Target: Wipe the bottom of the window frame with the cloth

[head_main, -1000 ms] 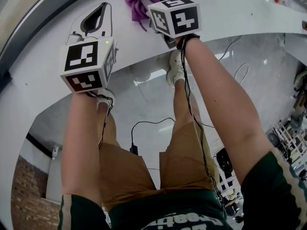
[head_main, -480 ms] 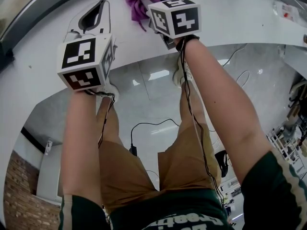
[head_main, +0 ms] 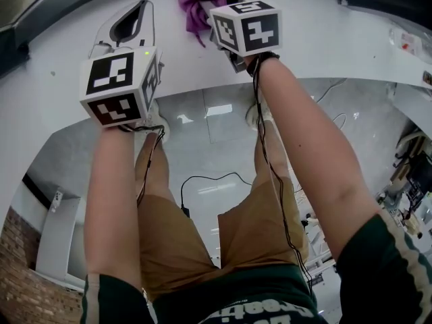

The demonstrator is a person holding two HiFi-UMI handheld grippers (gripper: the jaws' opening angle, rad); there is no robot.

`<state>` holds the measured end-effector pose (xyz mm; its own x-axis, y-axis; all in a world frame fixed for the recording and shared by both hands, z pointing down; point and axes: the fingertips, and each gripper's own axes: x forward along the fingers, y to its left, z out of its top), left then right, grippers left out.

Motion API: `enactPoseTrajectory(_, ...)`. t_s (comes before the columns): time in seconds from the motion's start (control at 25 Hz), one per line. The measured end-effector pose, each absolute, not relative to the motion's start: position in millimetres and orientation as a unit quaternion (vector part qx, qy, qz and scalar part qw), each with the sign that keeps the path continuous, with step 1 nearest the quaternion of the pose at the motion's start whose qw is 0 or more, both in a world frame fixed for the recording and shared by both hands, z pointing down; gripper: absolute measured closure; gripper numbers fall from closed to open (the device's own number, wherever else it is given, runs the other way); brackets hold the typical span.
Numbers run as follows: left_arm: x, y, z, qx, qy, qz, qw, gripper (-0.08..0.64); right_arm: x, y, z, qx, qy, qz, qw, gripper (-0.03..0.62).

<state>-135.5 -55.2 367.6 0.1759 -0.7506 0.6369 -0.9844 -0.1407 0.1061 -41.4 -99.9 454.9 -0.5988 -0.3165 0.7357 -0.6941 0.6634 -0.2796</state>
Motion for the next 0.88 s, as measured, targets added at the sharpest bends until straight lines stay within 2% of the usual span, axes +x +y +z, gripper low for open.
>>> enactPoseTrajectory(0.88, -231.9, -23.7, 371.0, 0.687, -0.639, 0.209, 0.276, 0.552, -155.6, -70.6, 454.4, 0.236, -0.869, 0.259, 0.350, 0.523)
